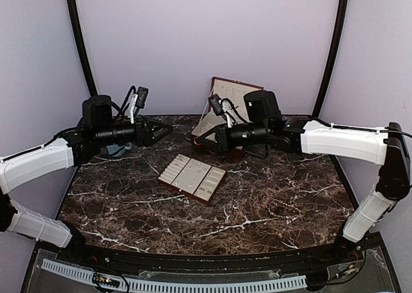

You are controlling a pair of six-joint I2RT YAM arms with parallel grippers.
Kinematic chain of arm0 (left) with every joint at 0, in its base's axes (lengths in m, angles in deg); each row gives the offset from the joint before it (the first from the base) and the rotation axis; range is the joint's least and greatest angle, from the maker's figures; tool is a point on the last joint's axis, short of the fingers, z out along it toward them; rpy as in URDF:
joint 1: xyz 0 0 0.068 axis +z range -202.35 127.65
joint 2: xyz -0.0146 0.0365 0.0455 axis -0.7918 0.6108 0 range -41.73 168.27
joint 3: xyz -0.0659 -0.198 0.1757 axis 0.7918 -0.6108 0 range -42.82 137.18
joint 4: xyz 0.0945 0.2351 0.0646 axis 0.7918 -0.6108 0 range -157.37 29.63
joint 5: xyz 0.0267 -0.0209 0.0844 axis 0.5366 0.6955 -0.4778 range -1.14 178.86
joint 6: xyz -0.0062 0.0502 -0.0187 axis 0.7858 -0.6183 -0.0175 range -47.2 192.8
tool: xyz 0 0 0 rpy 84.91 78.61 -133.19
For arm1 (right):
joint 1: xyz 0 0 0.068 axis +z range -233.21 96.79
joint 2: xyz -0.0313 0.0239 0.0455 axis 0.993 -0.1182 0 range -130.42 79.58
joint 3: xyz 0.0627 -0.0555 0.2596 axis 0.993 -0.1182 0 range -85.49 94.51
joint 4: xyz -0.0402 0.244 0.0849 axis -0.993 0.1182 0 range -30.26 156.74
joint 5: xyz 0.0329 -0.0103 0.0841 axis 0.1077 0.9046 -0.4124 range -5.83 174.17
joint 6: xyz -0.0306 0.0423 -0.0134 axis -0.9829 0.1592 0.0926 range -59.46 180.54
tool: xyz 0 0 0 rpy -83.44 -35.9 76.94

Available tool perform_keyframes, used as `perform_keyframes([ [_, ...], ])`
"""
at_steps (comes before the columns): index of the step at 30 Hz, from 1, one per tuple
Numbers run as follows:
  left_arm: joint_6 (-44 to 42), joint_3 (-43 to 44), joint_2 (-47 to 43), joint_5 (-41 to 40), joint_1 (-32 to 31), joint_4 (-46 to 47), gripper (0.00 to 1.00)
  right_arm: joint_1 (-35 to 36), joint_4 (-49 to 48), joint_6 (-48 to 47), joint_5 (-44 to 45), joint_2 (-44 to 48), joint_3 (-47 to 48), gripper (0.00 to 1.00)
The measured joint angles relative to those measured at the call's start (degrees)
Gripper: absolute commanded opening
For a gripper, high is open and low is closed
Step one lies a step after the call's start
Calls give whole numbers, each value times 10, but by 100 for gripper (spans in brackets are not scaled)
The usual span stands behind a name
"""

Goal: Organize the mixed jewelry
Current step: Pass from the left arm to the right, then place the ring in the ring tray.

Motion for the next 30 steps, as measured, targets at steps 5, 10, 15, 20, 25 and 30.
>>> perform_keyframes([
  [5,2,9,-2,-50,77,-57,72,11,62,-51,42,-32,54,0],
  [10,9,10,-10,-85,147,-98,72,25,108,-93,79,-92,107,0],
  [15,12,10,-35,-115,169,-119,72,35,143,-125,102,-150,145,0],
  [20,0,12,-50,-141,170,-141,73,40,164,-151,124,-203,188,0],
  [25,-25,31,-51,-181,170,-180,73,47,175,-174,152,-253,223,0],
  [30,-38,40,-51,-205,170,-197,74,52,184,-196,187,-294,254,0],
])
